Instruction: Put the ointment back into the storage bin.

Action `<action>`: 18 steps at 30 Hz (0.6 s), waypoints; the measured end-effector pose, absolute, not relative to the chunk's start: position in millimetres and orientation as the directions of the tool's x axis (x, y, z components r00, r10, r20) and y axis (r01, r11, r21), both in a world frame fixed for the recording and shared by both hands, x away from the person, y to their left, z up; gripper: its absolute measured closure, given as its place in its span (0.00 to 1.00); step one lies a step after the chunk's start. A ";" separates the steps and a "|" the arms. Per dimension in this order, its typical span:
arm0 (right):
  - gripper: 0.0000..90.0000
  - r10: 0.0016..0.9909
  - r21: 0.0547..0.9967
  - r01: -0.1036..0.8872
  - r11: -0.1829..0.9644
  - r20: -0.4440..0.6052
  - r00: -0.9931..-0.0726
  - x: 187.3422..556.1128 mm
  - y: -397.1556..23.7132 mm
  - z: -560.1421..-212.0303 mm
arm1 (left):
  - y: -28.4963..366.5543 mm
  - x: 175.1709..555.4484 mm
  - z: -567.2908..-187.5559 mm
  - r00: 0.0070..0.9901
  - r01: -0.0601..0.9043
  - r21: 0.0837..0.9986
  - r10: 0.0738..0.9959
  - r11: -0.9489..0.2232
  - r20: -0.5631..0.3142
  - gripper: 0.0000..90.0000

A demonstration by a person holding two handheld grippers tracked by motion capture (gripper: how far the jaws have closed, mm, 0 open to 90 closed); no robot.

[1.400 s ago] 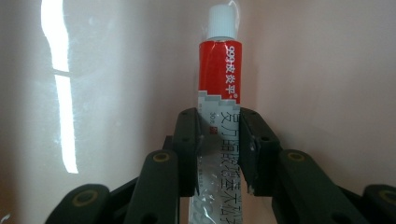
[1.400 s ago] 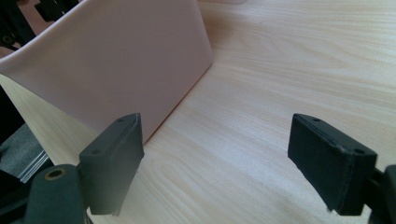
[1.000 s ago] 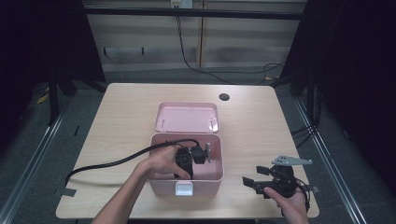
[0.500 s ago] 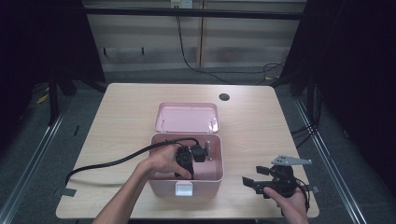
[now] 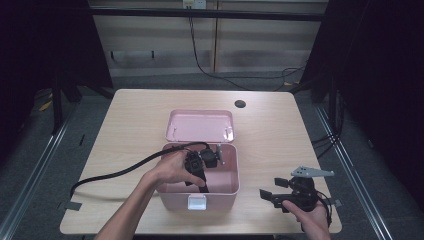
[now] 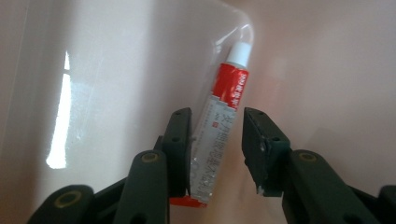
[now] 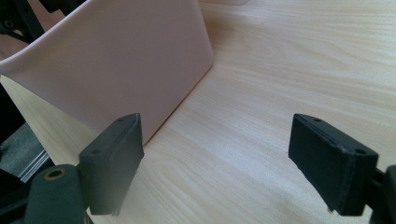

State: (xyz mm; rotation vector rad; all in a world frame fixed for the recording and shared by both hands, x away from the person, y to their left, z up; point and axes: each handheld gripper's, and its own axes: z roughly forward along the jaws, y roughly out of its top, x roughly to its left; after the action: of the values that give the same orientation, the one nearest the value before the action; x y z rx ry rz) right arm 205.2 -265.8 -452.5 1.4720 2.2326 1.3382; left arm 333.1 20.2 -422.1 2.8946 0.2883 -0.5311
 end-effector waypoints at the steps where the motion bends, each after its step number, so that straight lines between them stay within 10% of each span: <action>1: 0.20 0.798 0.739 0.663 0.120 0.326 -0.507 205.2 -265.8 -452.5 | 21.4 332.9 -419.3 0.915 0.234 0.155 0.164 -0.960 -0.368 0.71; 18: 0.20 0.799 0.739 0.662 0.126 0.320 -0.509 205.5 -265.9 -452.5 | 40.2 322.0 -385.0 0.941 0.226 0.225 0.153 -0.948 -0.303 0.67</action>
State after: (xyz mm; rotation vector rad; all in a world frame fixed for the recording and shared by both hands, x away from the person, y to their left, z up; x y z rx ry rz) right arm 205.5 -265.9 -452.5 1.4662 2.2367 1.3310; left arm 322.0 40.2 -385.0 2.8387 0.2818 -0.4144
